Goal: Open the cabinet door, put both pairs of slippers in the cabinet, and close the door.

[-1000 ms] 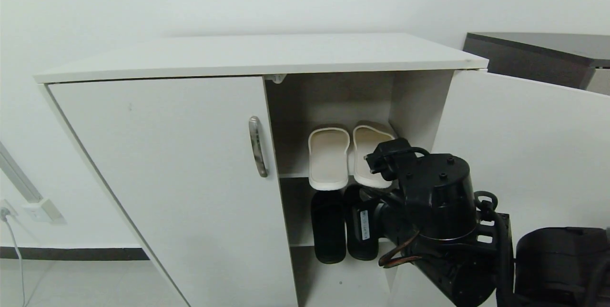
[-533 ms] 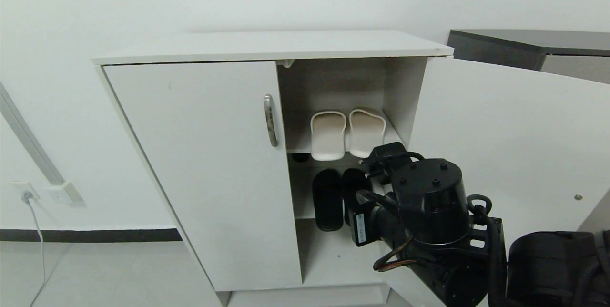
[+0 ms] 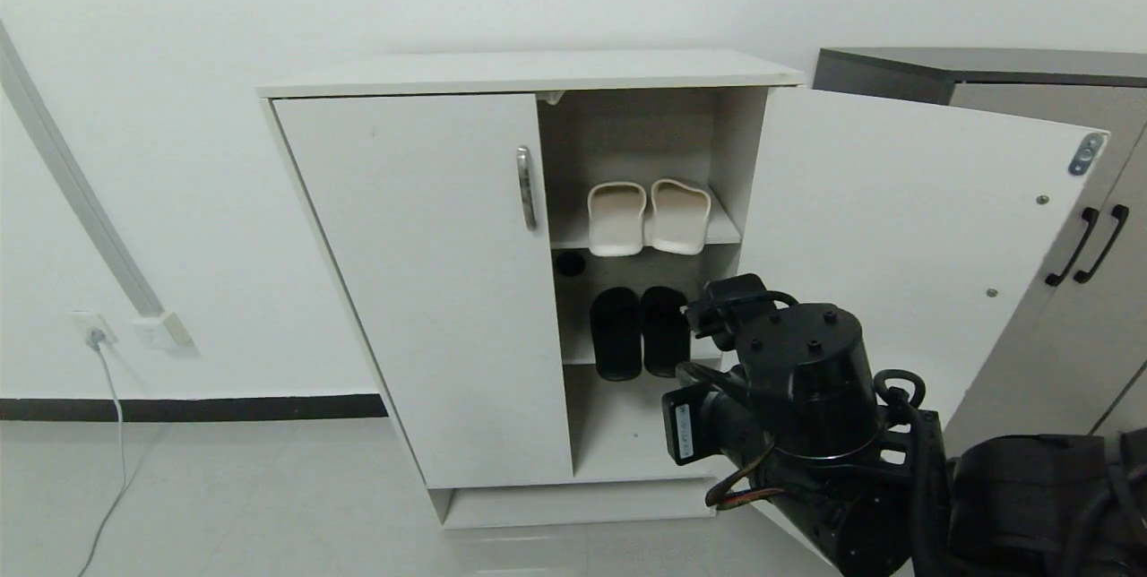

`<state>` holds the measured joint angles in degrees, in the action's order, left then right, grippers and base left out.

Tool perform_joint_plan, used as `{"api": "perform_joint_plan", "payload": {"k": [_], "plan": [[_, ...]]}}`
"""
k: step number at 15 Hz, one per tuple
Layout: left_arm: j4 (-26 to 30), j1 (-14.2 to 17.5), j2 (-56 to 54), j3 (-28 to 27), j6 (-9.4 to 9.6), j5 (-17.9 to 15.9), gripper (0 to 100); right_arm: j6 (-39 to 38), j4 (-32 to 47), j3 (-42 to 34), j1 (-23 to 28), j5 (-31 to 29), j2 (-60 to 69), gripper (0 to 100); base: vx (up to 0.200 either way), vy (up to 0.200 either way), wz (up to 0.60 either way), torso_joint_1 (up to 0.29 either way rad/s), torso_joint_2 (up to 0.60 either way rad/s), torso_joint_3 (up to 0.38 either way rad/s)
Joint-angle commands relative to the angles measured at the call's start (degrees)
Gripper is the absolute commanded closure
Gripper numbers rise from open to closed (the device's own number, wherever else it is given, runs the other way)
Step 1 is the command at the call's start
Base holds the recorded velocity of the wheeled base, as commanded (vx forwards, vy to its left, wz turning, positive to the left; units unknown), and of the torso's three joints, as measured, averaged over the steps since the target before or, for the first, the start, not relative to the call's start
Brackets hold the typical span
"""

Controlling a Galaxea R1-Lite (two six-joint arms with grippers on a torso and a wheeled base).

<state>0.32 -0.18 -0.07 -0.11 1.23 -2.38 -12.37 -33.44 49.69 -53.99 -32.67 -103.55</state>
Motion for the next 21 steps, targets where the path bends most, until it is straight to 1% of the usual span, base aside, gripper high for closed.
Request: {"api": "perform_joint_plan", "payload": {"k": [1, 16, 18, 21], "plan": [[0.03, 0.01, 0.07, -0.07, 0.00, 0.00, 100, 0.07, -0.05, -0.91, 0.55, 0.15, -0.52, 100, 0.000, 0.000, 0.00, 0.000, 0.00, 0.000], [0.03, 0.01, 0.07, 0.02, 0.00, 0.00, 100, 0.42, 0.30, -2.14, 0.38, 0.06, -0.43, 100, 0.000, 0.000, 0.00, 0.000, 0.00, 0.000], [0.03, 0.01, 0.07, 0.02, 0.00, 0.00, 100, 0.42, 0.30, -2.14, 0.38, 0.06, -0.43, 100, 0.000, 0.000, 0.00, 0.014, -0.16, -0.212], [0.03, 0.01, 0.07, 0.02, 0.00, 0.00, 100, 0.42, 0.30, -2.14, 0.38, 0.06, -0.52, 100, 0.000, 0.000, 0.00, 0.038, -0.42, -0.344]]}}
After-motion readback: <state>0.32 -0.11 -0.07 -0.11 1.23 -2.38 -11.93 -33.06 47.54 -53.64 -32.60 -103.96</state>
